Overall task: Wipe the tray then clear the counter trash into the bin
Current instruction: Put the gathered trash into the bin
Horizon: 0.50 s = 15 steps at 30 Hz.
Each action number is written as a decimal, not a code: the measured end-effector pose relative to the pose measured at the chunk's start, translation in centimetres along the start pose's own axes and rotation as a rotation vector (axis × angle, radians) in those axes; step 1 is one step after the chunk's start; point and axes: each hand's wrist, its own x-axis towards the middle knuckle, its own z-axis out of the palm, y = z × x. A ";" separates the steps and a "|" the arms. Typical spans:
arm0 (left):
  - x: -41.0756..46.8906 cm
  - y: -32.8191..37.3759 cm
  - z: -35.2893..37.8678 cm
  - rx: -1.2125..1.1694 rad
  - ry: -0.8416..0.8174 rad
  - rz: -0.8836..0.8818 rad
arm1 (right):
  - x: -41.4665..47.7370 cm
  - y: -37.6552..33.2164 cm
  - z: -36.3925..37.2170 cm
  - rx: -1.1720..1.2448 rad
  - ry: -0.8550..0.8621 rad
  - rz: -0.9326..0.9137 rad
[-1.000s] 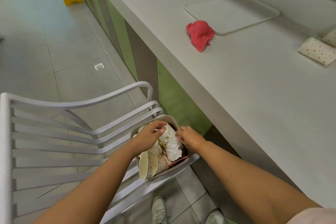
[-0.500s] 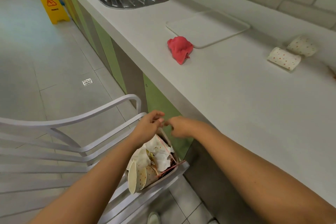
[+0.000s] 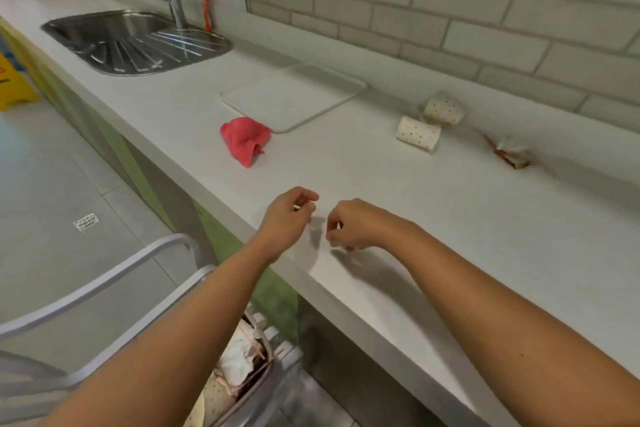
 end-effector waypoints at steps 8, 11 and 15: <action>4.7 5.4 7.9 0.093 -0.079 0.093 | -1.5 10.9 -4.0 -0.003 0.088 0.146; 6.1 7.2 11.5 0.132 -0.118 0.127 | -1.8 15.7 -5.3 0.000 0.138 0.222; 7.6 8.9 15.8 0.204 -0.186 0.179 | -2.1 22.2 -6.8 0.019 0.201 0.326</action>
